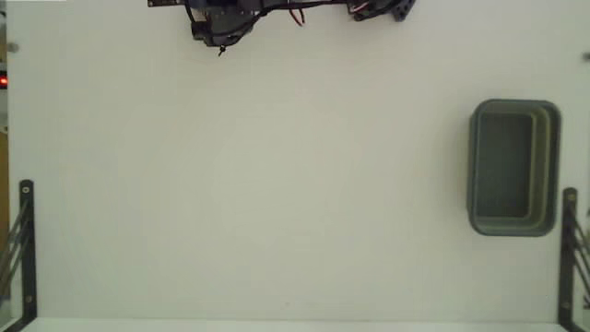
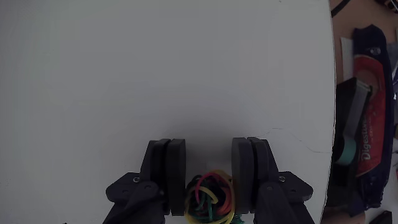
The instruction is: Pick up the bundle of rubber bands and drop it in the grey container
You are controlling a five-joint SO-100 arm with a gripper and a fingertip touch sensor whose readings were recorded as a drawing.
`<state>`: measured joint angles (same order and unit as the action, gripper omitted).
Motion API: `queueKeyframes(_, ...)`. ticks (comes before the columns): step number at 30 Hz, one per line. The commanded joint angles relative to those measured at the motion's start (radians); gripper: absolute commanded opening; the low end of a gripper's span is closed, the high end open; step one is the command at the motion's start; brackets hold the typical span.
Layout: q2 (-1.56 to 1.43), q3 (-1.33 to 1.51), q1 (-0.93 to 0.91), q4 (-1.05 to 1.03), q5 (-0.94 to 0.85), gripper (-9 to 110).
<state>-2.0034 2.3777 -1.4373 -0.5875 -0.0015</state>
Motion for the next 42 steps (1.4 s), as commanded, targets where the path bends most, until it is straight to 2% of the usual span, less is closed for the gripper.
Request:
queueKeyframes(1,-0.016,-0.003,-0.015,-0.007,0.002,42)
queueKeyframes(6,-0.025,-0.017,-0.015,-0.029,0.002,42)
queueKeyframes(42,-0.068,-0.483,-0.015,-0.539,0.002,42)
